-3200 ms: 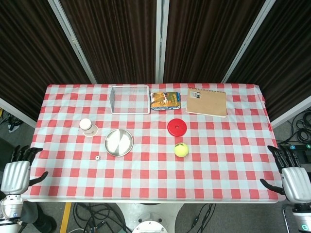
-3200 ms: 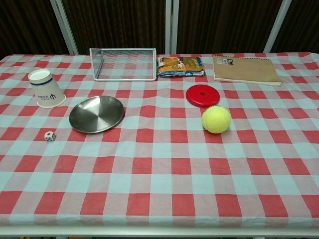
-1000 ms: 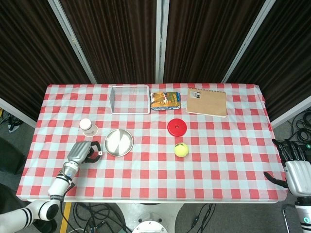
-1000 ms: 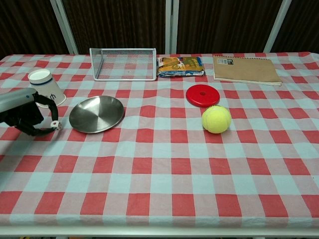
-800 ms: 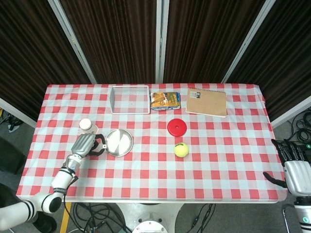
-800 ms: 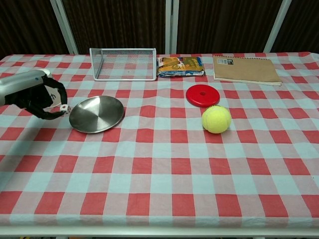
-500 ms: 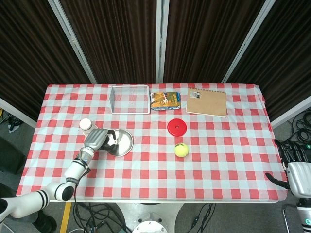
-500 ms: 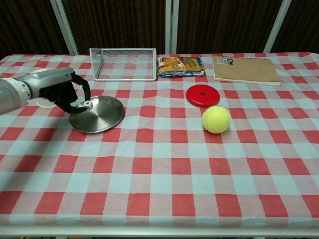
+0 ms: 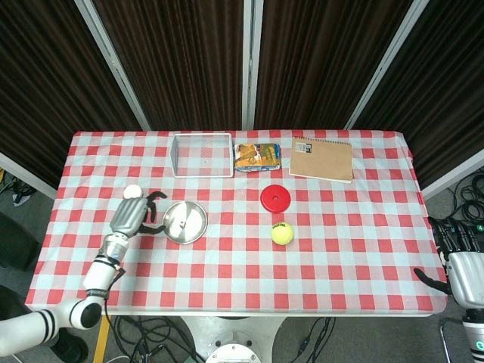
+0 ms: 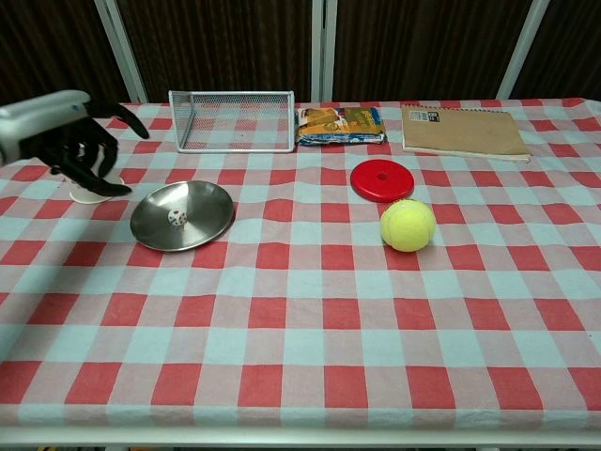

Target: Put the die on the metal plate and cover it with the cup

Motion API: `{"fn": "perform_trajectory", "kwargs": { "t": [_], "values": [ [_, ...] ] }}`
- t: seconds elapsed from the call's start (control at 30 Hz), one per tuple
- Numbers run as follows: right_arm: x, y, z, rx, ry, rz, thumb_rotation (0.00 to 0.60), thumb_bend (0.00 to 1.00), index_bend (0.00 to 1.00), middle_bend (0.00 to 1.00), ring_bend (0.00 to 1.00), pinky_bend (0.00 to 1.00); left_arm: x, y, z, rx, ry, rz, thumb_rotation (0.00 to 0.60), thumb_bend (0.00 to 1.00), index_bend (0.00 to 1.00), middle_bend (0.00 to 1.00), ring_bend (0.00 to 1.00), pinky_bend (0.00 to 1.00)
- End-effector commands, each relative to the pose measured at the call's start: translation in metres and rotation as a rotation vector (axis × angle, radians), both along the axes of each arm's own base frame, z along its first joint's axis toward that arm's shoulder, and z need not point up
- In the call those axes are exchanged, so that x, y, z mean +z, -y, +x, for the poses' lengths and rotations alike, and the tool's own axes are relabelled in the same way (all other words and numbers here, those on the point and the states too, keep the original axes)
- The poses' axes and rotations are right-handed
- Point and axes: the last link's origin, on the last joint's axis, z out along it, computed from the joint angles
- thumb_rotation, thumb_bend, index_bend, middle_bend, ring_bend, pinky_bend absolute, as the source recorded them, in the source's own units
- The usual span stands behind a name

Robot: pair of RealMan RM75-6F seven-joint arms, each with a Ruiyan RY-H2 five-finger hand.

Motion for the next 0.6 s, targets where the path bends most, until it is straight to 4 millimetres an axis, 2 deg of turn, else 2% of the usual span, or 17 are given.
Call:
{"fn": "perform_trajectory", "kwargs": {
  "t": [0.03, 0.07, 0.1, 0.13, 0.2, 0.27, 0.33, 0.4, 0.6],
  "values": [
    [0.000, 0.001, 0.000, 0.004, 0.000, -0.004, 0.600, 0.03, 0.02, 0.17, 0.00, 0.09, 0.042, 0.020, -0.035, 0.076, 0.039, 0.149, 0.600, 0.16, 0.37, 0.62, 0.60, 0.73],
    [-0.001, 0.001, 0.001, 0.007, 0.000, -0.002, 0.600, 0.03, 0.02, 0.16, 0.00, 0.09, 0.046, 0.021, -0.046, 0.108, 0.054, 0.179, 0.600, 0.16, 0.37, 0.59, 0.54, 0.70],
    [-0.001, 0.001, 0.001, 0.009, 0.000, -0.001, 0.600, 0.03, 0.02, 0.16, 0.00, 0.09, 0.048, 0.020, -0.054, 0.131, 0.063, 0.192, 0.600, 0.16, 0.36, 0.51, 0.45, 0.63],
    [-0.002, 0.002, 0.002, 0.012, 0.001, 0.001, 0.600, 0.03, 0.02, 0.16, 0.00, 0.09, 0.049, 0.019, -0.062, 0.156, 0.072, 0.198, 0.600, 0.16, 0.34, 0.42, 0.34, 0.55],
    [-0.003, 0.002, 0.004, 0.021, 0.000, 0.004, 0.600, 0.03, 0.02, 0.16, 0.00, 0.09, 0.048, 0.013, -0.077, 0.202, 0.106, 0.195, 0.600, 0.15, 0.27, 0.28, 0.20, 0.40],
    [-0.003, 0.003, 0.005, 0.029, -0.002, 0.003, 0.600, 0.03, 0.02, 0.16, 0.00, 0.09, 0.045, 0.004, -0.086, 0.229, 0.153, 0.197, 0.600, 0.15, 0.22, 0.20, 0.13, 0.29],
    [-0.002, 0.002, 0.006, 0.031, -0.006, 0.000, 0.600, 0.03, 0.02, 0.16, 0.00, 0.09, 0.039, -0.004, -0.092, 0.246, 0.199, 0.187, 0.600, 0.15, 0.18, 0.16, 0.09, 0.23],
    [-0.001, 0.001, 0.008, 0.032, -0.009, -0.004, 0.600, 0.03, 0.02, 0.16, 0.00, 0.09, 0.031, -0.017, -0.093, 0.259, 0.262, 0.166, 0.600, 0.15, 0.16, 0.14, 0.07, 0.21],
    [0.001, -0.004, 0.007, 0.019, -0.012, -0.014, 0.600, 0.03, 0.02, 0.16, 0.00, 0.09, 0.010, -0.041, -0.091, 0.275, 0.338, 0.077, 0.600, 0.15, 0.16, 0.14, 0.07, 0.21]
  ]
}}
